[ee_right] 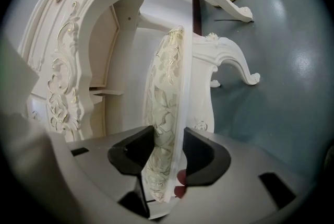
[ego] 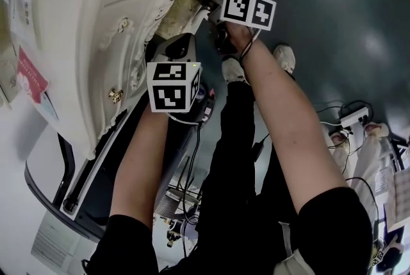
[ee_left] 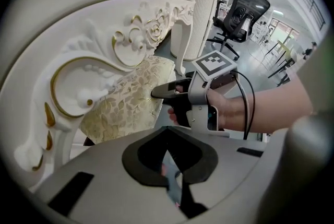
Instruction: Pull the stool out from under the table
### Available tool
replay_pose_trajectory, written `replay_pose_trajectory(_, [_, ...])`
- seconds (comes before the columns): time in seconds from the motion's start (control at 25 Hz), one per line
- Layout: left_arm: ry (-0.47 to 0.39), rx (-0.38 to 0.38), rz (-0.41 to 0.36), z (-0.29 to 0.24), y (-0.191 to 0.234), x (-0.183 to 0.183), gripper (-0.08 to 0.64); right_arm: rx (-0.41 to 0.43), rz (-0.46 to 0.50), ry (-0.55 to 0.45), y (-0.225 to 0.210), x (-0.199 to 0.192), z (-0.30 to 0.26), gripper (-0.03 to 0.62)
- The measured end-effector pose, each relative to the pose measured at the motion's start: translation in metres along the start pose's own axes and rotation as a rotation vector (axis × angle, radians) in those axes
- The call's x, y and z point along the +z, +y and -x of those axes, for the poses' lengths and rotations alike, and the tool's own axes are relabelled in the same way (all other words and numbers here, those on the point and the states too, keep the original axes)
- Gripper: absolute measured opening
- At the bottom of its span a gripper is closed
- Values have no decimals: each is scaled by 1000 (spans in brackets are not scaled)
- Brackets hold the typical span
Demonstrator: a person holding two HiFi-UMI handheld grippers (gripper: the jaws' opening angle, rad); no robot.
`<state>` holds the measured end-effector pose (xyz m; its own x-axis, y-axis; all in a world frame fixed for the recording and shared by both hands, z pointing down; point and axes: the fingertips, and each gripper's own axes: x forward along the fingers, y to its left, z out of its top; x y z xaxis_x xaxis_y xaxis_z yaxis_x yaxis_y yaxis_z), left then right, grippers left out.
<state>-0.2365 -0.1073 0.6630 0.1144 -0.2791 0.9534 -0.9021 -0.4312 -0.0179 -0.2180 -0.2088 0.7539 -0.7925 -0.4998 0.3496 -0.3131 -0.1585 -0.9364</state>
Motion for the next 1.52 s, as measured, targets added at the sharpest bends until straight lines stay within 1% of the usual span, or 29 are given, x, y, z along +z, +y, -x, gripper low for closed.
replay_pose_trajectory(0.12, [3, -1, -14, 1, -2, 0, 2, -4, -7, 8, -5, -4, 11, 179])
replay_pose_trajectory(0.32, [2, -11, -26, 1, -12, 3, 2, -22, -20, -11, -20, -6, 44, 169])
replay_pose_trajectory(0.44, [2, -35, -55, -1, -27, 6, 2, -41, -23, -18, -31, -3, 69, 167])
replay_pose_trajectory(0.64, [0, -50, -84, -3, -50, 17, 2, -61, -22, -24, -48, 3, 116, 166])
replay_pose_trajectory(0.88, [-20, -97, -146, -3, -87, 34, 2, -109, -24, -52, -72, 7, 181, 166])
replay_pose_trajectory(1.12, [-31, -138, -198, -4, -131, 48, 2, -127, -50, -75, -100, 12, 254, 166])
replay_pose_trajectory(1.32, [-29, -177, -220, -10, -127, 44, 2, -175, -44, -99, -117, 17, 280, 167])
replay_pose_trajectory(1.44, [-26, -191, -250, -11, -155, 49, 2, -166, -60, -111, -124, 23, 312, 190])
replay_pose_trajectory(1.52, [-26, -200, -262, -15, -174, 53, 2, -181, -52, -100, -126, 27, 326, 204])
